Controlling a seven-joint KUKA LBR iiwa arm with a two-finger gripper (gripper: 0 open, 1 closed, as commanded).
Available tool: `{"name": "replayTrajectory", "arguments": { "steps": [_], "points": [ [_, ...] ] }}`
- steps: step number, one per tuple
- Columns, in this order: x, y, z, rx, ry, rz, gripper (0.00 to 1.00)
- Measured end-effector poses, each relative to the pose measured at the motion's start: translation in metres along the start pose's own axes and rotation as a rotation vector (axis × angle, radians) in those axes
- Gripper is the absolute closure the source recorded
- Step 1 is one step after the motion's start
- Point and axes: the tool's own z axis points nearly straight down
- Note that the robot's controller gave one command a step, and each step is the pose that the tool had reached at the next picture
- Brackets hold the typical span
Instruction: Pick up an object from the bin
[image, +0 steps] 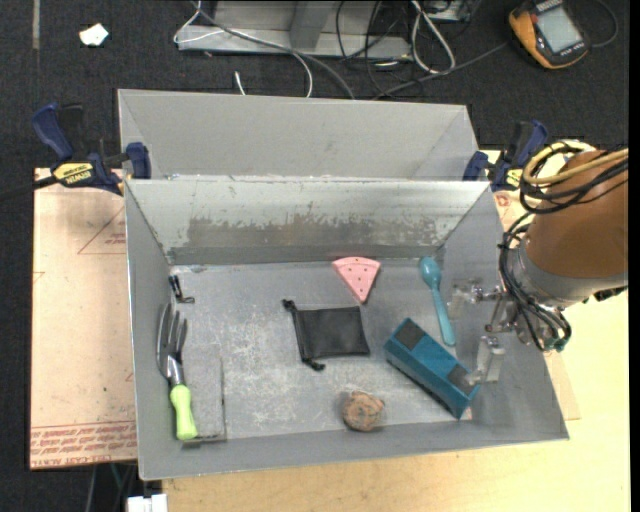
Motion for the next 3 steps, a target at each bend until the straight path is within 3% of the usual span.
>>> {"name": "replayTrajectory", "arguments": {
  "steps": [1, 2, 3],
  "points": [
    [-0.002, 0.001, -0.005, 0.002, -0.007, -0.003, 0.0],
    [-0.04, 0.035, 0.017, 0.004, -0.011, -0.129, 0.0],
    [-0.032, 0.063, 0.046, 0.001, -0.01, -0.039, 0.0]
  ]
}}
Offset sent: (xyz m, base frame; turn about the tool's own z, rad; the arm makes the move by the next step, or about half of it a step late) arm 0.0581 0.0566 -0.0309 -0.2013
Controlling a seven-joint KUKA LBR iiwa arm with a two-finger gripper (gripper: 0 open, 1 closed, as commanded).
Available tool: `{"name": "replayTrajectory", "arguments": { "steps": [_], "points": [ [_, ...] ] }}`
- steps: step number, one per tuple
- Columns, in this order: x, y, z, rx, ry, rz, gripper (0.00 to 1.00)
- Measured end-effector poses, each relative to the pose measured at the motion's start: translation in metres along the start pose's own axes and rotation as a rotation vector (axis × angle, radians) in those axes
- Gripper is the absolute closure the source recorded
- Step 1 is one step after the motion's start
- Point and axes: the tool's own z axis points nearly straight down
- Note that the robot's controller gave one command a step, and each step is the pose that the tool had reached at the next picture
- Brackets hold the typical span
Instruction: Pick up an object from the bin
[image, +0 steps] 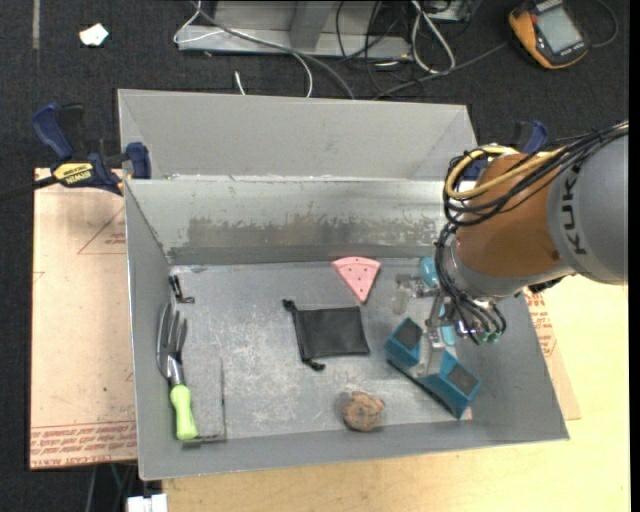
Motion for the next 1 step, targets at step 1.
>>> {"name": "replayTrajectory", "arguments": {
  "steps": [1],
  "points": [
    [-0.0201, 0.0328, 0.0089, -0.001, -0.004, 0.018, 0.0]
  ]
}}
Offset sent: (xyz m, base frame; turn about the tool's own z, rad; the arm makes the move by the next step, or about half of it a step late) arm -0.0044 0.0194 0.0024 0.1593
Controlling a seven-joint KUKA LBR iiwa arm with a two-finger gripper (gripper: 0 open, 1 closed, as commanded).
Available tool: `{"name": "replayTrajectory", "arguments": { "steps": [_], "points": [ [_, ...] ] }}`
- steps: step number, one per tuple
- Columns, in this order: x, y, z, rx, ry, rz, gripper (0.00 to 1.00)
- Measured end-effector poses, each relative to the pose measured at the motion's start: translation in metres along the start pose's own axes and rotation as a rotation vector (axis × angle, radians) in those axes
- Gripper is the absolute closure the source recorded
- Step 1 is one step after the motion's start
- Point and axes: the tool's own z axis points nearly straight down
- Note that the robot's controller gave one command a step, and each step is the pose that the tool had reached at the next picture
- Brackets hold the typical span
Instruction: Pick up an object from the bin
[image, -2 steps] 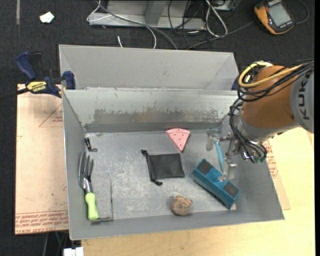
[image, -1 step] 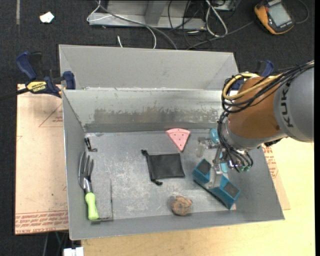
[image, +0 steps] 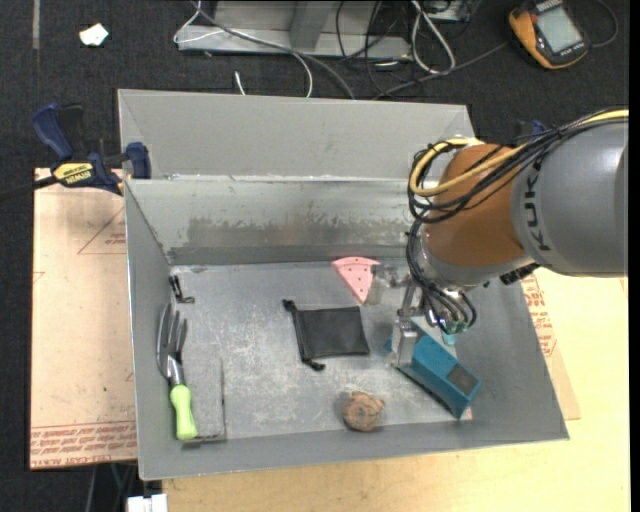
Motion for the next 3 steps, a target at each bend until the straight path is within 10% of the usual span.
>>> {"name": "replayTrajectory", "arguments": {
  "steps": [2, 3],
  "points": [
    [0.019, 0.032, 0.039, -0.003, -0.001, 0.185, 0.0],
    [0.03, 0.043, 0.046, 0.0, -0.004, 0.187, 1.0]
  ]
}}
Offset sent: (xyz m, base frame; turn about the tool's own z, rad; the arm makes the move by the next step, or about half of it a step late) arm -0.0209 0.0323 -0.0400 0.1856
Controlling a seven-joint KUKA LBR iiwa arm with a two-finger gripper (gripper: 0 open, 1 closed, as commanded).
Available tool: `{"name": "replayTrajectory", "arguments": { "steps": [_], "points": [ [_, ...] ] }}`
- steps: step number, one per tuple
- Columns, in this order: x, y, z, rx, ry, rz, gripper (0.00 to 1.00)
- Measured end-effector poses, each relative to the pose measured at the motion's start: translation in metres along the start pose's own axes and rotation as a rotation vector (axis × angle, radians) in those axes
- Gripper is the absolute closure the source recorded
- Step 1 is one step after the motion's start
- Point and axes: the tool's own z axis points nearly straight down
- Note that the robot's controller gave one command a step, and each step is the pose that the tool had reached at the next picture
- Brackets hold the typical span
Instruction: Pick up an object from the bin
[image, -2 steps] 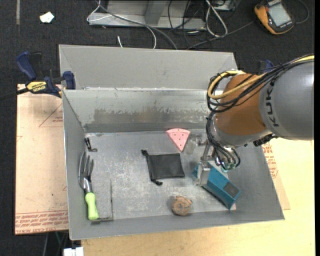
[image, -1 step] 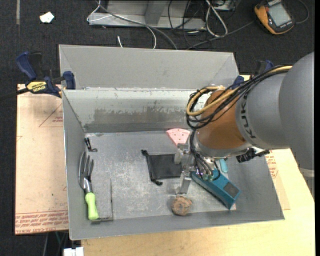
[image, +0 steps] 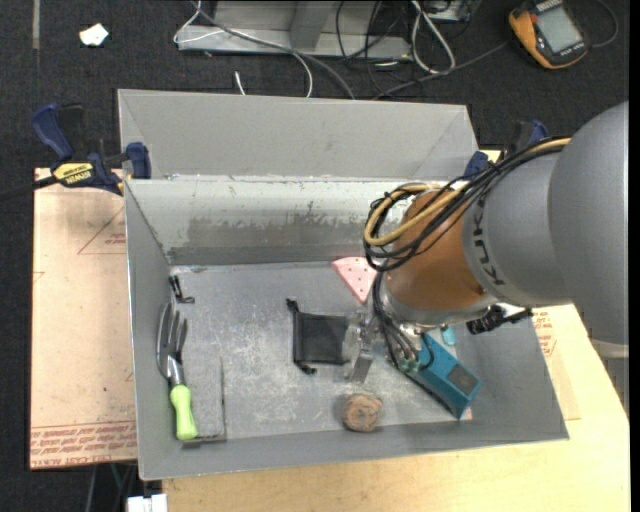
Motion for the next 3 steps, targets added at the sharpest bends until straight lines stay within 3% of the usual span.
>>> {"name": "replayTrajectory", "arguments": {
  "steps": [1, 2, 3],
  "points": [
    [0.0, 0.0, 0.0, 0.0, 0.0, 0.0, 1.0],
    [0.009, -0.007, -0.064, 0.0, 0.004, 0.023, 1.0],
    [0.018, -0.006, -0.101, 0.0, 0.001, 0.005, 1.0]
  ]
}}
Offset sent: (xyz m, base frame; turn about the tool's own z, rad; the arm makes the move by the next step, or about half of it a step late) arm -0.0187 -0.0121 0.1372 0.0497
